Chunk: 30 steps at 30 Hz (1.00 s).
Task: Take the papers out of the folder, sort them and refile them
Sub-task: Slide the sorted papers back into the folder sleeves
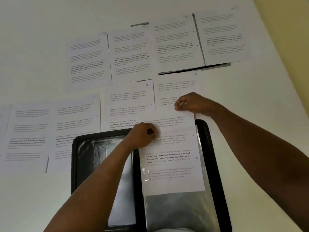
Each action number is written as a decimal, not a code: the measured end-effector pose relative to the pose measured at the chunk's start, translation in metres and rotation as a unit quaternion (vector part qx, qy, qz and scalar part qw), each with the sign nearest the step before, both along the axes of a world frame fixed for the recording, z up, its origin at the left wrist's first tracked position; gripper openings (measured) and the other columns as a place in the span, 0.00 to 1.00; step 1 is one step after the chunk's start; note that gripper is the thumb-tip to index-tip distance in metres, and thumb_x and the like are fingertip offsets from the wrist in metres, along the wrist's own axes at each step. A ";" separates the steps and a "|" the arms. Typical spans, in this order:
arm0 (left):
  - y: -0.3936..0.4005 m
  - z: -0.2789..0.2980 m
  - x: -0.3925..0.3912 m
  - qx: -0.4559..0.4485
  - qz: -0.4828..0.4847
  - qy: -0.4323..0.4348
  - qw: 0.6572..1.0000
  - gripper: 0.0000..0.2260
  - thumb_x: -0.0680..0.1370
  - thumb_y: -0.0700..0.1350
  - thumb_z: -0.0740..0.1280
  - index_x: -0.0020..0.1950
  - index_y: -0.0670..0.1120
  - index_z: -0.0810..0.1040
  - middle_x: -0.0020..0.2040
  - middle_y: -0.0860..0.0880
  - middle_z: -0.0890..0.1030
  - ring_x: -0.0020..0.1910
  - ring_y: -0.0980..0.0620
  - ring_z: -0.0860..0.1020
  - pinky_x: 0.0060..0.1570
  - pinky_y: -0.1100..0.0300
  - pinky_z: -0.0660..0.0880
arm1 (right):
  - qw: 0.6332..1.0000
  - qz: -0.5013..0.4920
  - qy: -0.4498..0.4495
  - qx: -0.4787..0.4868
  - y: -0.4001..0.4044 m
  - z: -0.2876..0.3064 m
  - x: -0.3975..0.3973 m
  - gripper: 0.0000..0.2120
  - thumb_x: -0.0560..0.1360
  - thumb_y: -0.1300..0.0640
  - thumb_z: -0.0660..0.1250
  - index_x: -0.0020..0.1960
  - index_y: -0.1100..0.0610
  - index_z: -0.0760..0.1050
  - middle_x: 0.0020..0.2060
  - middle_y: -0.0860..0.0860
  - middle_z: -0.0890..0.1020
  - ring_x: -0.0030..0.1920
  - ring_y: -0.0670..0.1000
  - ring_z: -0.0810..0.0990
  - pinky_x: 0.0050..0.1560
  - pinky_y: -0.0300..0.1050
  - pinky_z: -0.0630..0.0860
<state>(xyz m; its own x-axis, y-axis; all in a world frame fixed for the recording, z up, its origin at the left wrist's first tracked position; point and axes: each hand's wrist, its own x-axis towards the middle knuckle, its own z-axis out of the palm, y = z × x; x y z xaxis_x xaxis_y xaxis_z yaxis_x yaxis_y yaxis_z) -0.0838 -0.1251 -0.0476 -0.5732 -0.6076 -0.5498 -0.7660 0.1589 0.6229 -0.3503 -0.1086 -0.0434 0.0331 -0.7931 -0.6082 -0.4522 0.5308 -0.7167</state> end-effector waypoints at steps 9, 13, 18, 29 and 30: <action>0.001 0.000 0.001 -0.009 0.021 0.017 1.000 0.05 0.77 0.42 0.69 0.51 0.46 0.83 0.47 0.52 0.83 0.49 0.55 0.80 0.55 0.62 0.74 | 0.937 0.325 0.058 0.111 -0.014 0.006 0.027 0.08 0.72 0.54 0.74 0.51 0.53 0.83 0.43 0.43 0.82 0.46 0.44 0.78 0.56 0.44 0.74; 0.002 0.000 0.002 -0.005 0.026 0.024 0.999 0.05 0.77 0.42 0.69 0.51 0.46 0.82 0.48 0.51 0.83 0.49 0.55 0.79 0.54 0.63 0.74 | 0.881 0.421 0.118 0.183 -0.016 0.004 0.038 0.12 0.71 0.56 0.74 0.54 0.56 0.83 0.48 0.49 0.84 0.48 0.49 0.80 0.58 0.43 0.75; 0.004 -0.003 0.001 0.000 0.039 0.031 0.999 0.03 0.76 0.42 0.70 0.49 0.48 0.82 0.46 0.52 0.83 0.48 0.55 0.80 0.54 0.61 0.76 | 0.855 0.449 0.158 0.207 -0.010 0.007 0.040 0.08 0.76 0.57 0.66 0.53 0.57 0.82 0.44 0.50 0.82 0.43 0.47 0.76 0.51 0.43 0.72; 0.032 -0.002 0.010 -0.091 0.134 0.087 0.983 0.15 0.76 0.43 0.70 0.62 0.48 0.76 0.54 0.53 0.78 0.50 0.56 0.77 0.53 0.61 0.75 | 0.997 0.017 -0.055 0.042 0.060 0.029 0.020 0.16 0.68 0.51 0.78 0.50 0.58 0.79 0.44 0.52 0.80 0.44 0.49 0.77 0.44 0.44 0.74; 0.038 -0.001 0.014 -0.103 0.146 0.105 0.978 0.20 0.76 0.44 0.71 0.67 0.47 0.73 0.58 0.54 0.75 0.54 0.56 0.75 0.55 0.62 0.73 | 0.995 -0.035 -0.085 0.038 0.072 0.026 0.020 0.18 0.67 0.54 0.78 0.53 0.57 0.77 0.48 0.53 0.79 0.47 0.50 0.78 0.44 0.45 0.76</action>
<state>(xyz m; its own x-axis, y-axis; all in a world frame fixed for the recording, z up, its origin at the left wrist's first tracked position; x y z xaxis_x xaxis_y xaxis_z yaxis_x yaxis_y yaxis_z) -0.0702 -0.0868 -0.0488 -0.4451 -0.8482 -0.2870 -0.6562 0.0909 0.7491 -0.3299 -0.0371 -0.0173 0.0863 -0.7486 -0.6573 -0.2877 0.6130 -0.7359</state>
